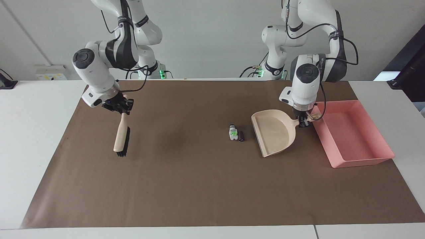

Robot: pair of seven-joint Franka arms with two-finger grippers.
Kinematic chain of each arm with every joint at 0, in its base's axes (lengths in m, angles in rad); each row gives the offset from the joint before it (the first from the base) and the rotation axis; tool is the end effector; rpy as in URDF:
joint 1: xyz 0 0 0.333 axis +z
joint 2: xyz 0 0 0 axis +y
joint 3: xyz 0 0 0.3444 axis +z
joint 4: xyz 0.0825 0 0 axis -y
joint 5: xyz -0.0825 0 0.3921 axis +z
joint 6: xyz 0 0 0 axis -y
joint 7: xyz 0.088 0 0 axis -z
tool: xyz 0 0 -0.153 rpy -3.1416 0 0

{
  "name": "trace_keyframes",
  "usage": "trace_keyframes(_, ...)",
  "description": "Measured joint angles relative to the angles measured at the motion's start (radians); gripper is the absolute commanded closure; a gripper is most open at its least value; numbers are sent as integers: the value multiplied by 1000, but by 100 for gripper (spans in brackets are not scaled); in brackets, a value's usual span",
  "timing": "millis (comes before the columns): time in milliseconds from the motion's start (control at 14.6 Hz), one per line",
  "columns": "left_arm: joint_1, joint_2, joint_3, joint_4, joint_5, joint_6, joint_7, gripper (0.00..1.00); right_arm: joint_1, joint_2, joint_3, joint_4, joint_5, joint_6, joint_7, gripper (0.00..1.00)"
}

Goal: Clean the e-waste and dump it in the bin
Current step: 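Carry the brush with the right gripper toward the small parts beside the dustpan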

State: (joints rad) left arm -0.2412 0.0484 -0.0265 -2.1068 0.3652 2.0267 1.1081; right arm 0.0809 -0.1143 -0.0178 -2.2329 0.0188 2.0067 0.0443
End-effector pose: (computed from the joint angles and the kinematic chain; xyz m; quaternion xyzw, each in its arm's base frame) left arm 0.5329 -0.1096 0.3679 -0.7009 0.6929 0.1216 0.1176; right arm 0.4897 0.0328 0.3889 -0.9984 -0.0051 0.0564 0.0063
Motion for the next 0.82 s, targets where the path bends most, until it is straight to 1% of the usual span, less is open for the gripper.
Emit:
trace_keyframes(205, -47, 10, -2, 1, 31, 3, -2, 100, 197, 11, 9, 5, -11, 24, 150, 100)
trace_keyframes(411, -65, 19, -2, 1, 40, 4, -1, 100, 385, 55, 12, 28, -32, 66, 274, 100)
trace_keyframes(548, -65, 26, -1, 1, 42, 6, -1, 100, 464, 93, 13, 59, -33, 87, 322, 100)
trace_keyframes(685, -65, 29, 0, 1, 42, 7, -1, 100, 521, 119, 11, 83, -32, 98, 348, 100)
trace_keyframes(822, -65, 31, 0, 1, 42, 7, -1, 100, 580, 162, 11, 130, -32, 100, 412, 100)
